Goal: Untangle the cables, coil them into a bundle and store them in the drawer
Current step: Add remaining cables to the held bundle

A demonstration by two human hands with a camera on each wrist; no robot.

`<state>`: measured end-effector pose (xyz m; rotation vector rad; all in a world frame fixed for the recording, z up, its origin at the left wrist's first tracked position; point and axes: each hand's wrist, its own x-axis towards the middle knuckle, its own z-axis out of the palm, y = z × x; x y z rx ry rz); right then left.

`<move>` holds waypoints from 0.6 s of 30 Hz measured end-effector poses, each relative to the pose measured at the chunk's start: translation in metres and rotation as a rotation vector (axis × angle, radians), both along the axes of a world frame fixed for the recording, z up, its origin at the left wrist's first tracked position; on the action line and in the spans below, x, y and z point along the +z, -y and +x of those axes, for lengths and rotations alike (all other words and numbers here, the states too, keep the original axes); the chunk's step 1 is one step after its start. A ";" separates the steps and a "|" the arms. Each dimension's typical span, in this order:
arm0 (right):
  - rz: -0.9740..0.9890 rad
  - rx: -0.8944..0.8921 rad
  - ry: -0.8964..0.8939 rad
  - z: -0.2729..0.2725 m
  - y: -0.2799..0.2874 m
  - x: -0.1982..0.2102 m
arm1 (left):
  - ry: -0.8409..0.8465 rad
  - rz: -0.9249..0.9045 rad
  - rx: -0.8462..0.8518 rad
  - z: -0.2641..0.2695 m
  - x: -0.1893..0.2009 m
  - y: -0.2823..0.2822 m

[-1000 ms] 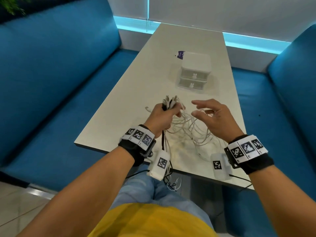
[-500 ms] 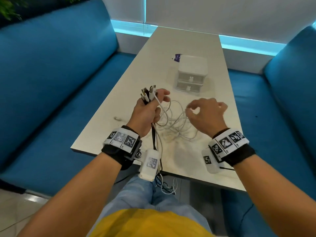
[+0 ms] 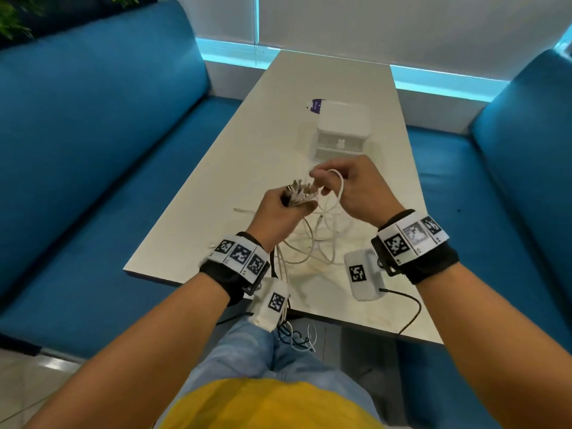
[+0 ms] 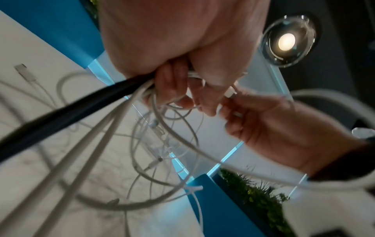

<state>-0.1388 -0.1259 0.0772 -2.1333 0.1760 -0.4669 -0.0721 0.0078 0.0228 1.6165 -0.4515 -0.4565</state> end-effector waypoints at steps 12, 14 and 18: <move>-0.051 0.147 -0.405 -0.018 0.008 -0.033 | -0.098 -0.052 0.016 -0.008 0.013 0.000; -0.173 0.184 -0.673 -0.017 0.010 -0.062 | -0.103 -0.093 0.049 -0.006 0.016 -0.005; -0.080 0.060 -0.708 -0.005 0.029 -0.092 | -0.094 -0.173 0.160 0.004 0.016 -0.017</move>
